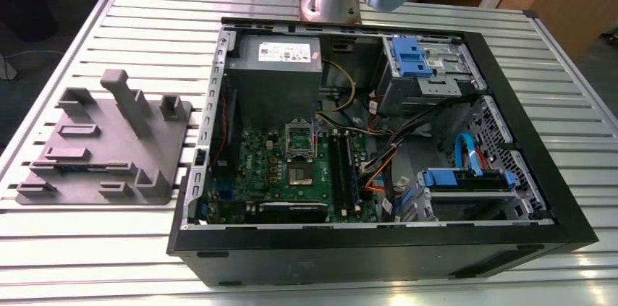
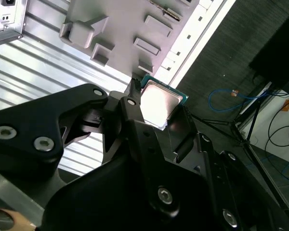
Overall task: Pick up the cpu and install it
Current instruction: 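Pick up the cpu and move it towards the insertion slot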
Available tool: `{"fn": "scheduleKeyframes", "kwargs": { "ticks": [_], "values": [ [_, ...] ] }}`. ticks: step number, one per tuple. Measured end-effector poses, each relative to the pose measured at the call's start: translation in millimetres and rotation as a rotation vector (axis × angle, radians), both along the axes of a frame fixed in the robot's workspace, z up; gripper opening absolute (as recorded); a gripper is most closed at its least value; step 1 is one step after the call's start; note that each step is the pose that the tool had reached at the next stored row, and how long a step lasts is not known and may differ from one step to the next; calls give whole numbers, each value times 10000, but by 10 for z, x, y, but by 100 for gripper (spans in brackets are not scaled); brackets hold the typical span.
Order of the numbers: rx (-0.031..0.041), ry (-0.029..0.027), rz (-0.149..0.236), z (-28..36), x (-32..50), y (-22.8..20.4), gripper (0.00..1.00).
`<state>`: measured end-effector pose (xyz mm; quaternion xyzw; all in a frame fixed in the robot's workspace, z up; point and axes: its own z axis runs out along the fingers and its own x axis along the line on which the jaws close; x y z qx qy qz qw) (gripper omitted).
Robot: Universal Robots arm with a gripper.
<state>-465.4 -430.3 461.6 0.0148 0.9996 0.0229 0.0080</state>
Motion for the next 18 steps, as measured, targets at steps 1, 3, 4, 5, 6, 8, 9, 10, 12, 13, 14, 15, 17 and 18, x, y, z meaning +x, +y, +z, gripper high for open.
{"fn": "scheduleKeyframes", "kwargs": {
  "ticks": [1, 3, 4, 5, 6, 8, 9, 10, 12, 13, 14, 15, 17, 18],
  "values": [
    [-1, 3, 0, 2, 6, 0, 47],
    [-1, 2, 1, 0, 41, 0, 47],
    [0, 0, 0, -2, 64, 0, 47],
    [0, 1, -1, -2, 87, 0, 47],
    [0, 1, 0, -4, 113, 0, 47],
    [0, 3, 0, -6, 169, 0, 47],
    [0, 2, 0, -8, 200, 0, 47],
    [1, 2, -1, -10, 233, 0, 47],
    [0, 5, 0, -12, 299, 0, 47],
    [0, 4, 0, -14, 330, 0, 47],
    [1, 4, 0, -16, 360, 0, 47],
    [0, 4, 0, -18, 388, 0, 47],
    [0, 6, 0, -22, 444, 0, 47],
    [0, 6, 0, -24, 470, 0, 47]
  ]
}}
